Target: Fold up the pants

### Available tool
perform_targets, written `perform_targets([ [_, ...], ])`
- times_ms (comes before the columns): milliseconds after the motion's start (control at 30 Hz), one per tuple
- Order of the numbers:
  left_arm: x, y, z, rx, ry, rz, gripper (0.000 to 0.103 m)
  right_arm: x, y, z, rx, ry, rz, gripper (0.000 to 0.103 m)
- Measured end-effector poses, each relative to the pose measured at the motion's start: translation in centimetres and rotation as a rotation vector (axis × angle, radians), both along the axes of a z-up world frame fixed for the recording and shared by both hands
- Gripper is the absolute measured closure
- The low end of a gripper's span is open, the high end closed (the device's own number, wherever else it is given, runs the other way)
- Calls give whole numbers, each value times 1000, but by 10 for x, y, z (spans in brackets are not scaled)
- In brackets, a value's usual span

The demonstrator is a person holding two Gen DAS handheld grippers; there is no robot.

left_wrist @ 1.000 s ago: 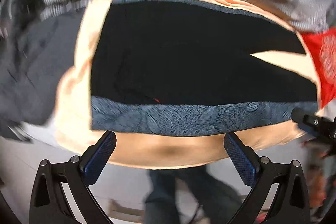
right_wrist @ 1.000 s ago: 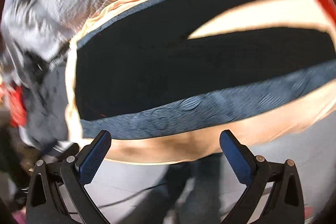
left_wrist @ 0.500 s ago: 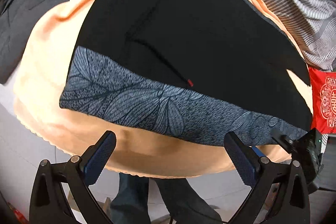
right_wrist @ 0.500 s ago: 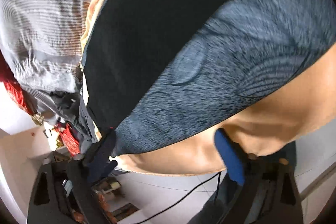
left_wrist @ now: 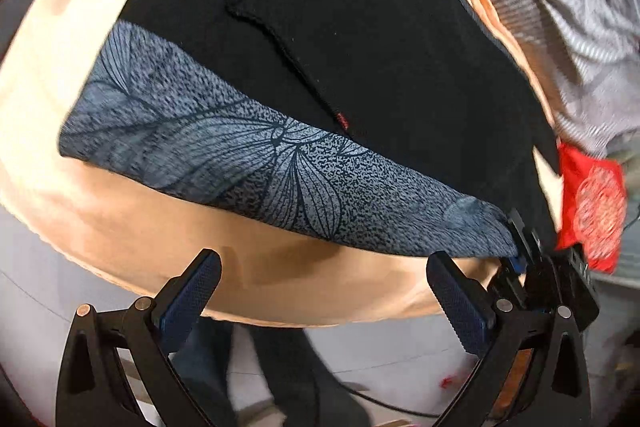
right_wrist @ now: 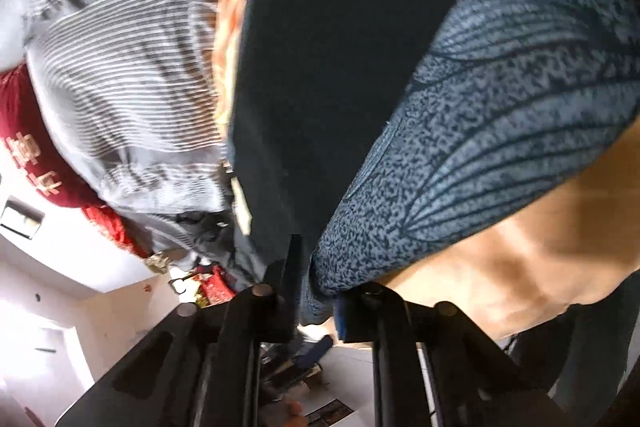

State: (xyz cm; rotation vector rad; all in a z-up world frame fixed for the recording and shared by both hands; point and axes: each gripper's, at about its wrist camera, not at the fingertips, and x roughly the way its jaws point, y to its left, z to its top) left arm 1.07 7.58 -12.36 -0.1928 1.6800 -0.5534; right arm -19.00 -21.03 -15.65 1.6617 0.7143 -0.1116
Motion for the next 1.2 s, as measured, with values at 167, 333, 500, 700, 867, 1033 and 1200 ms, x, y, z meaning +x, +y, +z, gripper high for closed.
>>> perform_targets([
  [167, 9, 3, -1, -93, 32, 141, 0, 0, -5, 27, -10, -36, 25, 92],
  [333, 32, 9, 1, -112, -15, 227, 9, 0, -7, 41, -34, -30, 45, 92],
  [500, 47, 10, 12, -136, -58, 206, 67, 8, -4, 56, -132, 37, 108, 92],
  [700, 68, 6, 64, -167, -168, 101, 77, 25, -16, 83, -218, 74, 184, 92],
  [867, 102, -27, 99, -190, -253, 78, 77, 68, -50, 110, -256, 26, 264, 92],
  [1033, 148, -70, 99, -142, -297, 70, 77, 135, -94, 120, -305, 21, 368, 92],
  [1200, 198, -106, 65, -82, -282, 123, 77, 219, -133, 92, -297, 72, 479, 92],
])
